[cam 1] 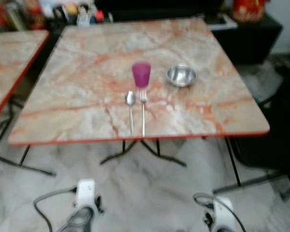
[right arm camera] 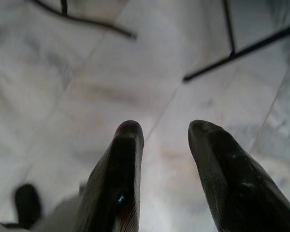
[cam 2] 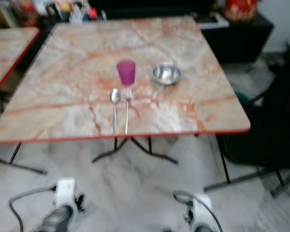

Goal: Setting the table

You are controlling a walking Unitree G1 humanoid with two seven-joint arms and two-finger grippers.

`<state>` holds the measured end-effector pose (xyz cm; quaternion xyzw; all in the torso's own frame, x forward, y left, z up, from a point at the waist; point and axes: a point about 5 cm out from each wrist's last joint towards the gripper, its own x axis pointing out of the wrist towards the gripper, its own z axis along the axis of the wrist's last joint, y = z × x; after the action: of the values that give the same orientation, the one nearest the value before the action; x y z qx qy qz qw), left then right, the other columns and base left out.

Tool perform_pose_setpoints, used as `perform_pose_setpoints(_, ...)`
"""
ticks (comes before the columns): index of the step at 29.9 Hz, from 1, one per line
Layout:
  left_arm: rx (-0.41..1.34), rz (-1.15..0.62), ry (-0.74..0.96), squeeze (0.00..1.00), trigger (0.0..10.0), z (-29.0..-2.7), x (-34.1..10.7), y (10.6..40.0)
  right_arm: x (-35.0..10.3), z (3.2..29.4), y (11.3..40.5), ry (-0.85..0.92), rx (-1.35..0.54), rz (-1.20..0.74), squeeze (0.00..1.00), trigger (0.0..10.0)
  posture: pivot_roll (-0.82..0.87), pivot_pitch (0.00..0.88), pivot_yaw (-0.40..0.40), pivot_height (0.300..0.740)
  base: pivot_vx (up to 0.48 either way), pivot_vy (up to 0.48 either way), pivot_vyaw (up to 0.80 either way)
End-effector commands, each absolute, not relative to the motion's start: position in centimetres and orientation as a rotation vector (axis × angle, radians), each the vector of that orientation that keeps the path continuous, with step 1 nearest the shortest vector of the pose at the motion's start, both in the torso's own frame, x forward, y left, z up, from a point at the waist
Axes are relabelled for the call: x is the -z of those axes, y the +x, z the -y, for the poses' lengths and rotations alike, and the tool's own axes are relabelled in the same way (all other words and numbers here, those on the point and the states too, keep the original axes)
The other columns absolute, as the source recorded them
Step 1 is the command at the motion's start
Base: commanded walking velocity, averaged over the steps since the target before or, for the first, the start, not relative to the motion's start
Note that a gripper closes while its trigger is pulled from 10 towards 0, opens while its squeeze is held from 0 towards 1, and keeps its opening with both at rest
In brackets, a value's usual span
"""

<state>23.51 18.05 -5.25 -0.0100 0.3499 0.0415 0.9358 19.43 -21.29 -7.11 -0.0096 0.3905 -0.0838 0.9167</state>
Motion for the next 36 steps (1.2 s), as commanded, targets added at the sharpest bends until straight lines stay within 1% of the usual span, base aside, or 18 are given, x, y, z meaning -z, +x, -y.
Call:
perform_pose_setpoints(1,-0.123,-0.750,-0.022,0.00,10.0,-19.1,5.8,22.5,7.5,20.6,19.0,0.000,0.172,-0.811,0.00,10.0,-0.16,0.142,0.034,0.740,0.000,0.000,0.00)
perform_pose_setpoints(4,-0.126,-0.749,-0.021,0.00,10.0,-19.1,5.8,22.6,7.1,20.8,19.5,0.017,0.184,-0.779,0.00,10.0,-0.16,0.141,0.036,0.740,0.000,0.000,0.00)
perform_pose_setpoints(13,-0.151,-0.752,-0.042,0.00,10.0,-19.4,5.7,22.6,6.9,21.0,19.7,0.018,0.185,-0.771,0.00,10.0,-0.16,0.139,0.039,0.740,0.000,0.000,0.00)
perform_pose_setpoints(19,-0.153,-0.756,-0.047,0.00,10.0,-19.4,5.8,22.6,6.9,21.1,19.7,0.022,0.185,-0.773,0.00,10.0,-0.16,0.141,0.039,0.740,0.000,0.471,0.00)
perform_pose_setpoints(26,-0.155,-0.754,-0.038,0.00,10.0,-19.5,5.8,22.5,6.9,20.5,20.0,0.025,0.189,-0.772,0.00,10.0,-0.15,0.143,0.040,0.740,0.000,0.480,0.00)
perform_pose_setpoints(28,-0.146,-0.749,-0.007,0.00,10.0,-19.7,5.7,22.5,6.9,20.3,20.1,0.019,0.191,-0.770,0.00,10.0,-0.15,0.144,0.043,0.740,0.000,0.000,0.00)
perform_pose_setpoints(36,-0.150,-0.758,-0.014,0.00,10.0,-19.9,5.8,22.4,6.9,20.3,20.1,0.012,0.198,-0.772,0.00,10.0,-0.15,0.147,0.048,0.740,0.000,0.000,0.00)
